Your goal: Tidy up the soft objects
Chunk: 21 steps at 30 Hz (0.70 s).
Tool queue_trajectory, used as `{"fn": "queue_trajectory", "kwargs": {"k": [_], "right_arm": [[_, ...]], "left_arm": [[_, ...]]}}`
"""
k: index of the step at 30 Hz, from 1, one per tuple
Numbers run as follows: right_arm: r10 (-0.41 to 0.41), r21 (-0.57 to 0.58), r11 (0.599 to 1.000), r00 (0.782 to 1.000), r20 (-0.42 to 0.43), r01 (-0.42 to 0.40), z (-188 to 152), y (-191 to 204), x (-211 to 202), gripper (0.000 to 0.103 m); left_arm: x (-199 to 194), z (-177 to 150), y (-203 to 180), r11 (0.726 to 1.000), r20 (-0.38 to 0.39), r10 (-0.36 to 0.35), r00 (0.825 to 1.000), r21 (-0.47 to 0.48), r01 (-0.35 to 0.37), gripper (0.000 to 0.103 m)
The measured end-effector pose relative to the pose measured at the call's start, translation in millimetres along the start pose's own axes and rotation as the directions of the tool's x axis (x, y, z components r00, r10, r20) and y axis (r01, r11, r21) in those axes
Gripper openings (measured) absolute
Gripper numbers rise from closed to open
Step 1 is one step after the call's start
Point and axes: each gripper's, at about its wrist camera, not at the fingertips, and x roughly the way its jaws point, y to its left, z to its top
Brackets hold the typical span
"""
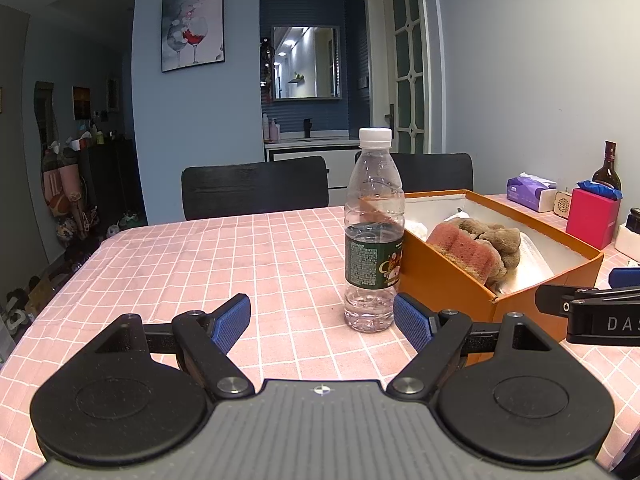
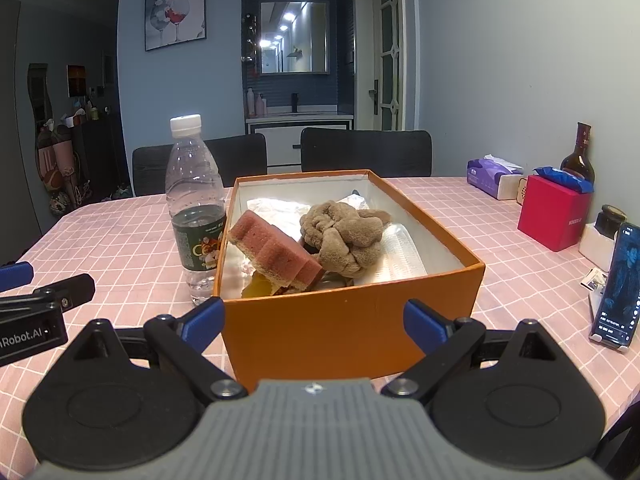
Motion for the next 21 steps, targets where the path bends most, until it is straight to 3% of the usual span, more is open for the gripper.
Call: {"fn": "queue_trajectory", "kwargs": {"k": [21], "right_arm": [[0.018, 0.018, 1.0, 1.0, -0.011, -0.018, -2.7, -0.9, 2.6, 0.094]], "left_arm": [[1.8, 0.5, -0.8, 1.0, -0.017, 0.005, 1.0, -0.019, -0.006, 0.095]]}}
